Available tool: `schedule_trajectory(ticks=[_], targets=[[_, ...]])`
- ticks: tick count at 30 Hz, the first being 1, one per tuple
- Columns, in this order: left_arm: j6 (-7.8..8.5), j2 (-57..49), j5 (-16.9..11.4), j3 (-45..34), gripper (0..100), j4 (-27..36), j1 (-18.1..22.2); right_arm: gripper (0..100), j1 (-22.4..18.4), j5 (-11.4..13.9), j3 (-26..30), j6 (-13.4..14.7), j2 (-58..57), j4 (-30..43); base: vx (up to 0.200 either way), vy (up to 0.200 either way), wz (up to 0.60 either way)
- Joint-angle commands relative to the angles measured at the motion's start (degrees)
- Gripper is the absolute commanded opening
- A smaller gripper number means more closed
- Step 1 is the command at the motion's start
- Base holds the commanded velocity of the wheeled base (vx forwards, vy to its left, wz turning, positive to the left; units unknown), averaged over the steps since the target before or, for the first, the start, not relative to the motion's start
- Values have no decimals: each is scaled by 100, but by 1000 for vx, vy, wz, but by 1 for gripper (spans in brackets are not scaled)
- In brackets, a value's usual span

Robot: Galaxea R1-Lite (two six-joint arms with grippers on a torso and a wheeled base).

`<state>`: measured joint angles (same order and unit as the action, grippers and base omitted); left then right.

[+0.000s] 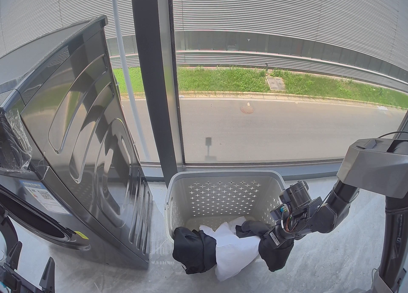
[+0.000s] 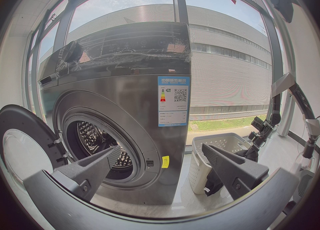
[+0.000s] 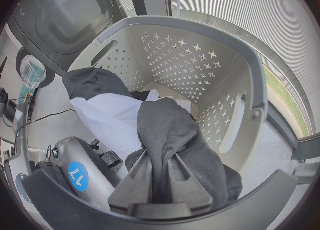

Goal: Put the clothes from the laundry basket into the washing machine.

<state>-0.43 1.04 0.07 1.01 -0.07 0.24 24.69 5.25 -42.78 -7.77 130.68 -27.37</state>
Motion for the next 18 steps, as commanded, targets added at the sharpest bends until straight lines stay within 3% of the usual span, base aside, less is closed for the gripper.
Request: schedule_trajectory(ticks=[1,5,10,11,13,14,18], targets=[[-1,-104,1,-101,100,-1,2,0,-104,11,-3,-14,-922,-5,0,0,0],[-1,-104,1,-101,100,-1,2,0,-113,20,296,-6,-1941,-5,0,0,0],[-1,-104,1,-101,100,-1,2,0,-183,37,973,-6,-2776,-5,0,0,0],[-1,-104,1,-101,100,-1,2,0,-183,46,1325,-6,-3084,-5,0,0,0],[-1,-104,1,-101,100,-1,2,0,-183,46,1325,-6,-3084,-5,0,0,0],[-1,-104,1,-101,100,-1,2,0,-183,63,1659,-6,-3427,-5,0,0,0],[-1,-104,1,-101,100,-1,2,0,-183,99,1755,-14,-3682,-41,0,0,0]])
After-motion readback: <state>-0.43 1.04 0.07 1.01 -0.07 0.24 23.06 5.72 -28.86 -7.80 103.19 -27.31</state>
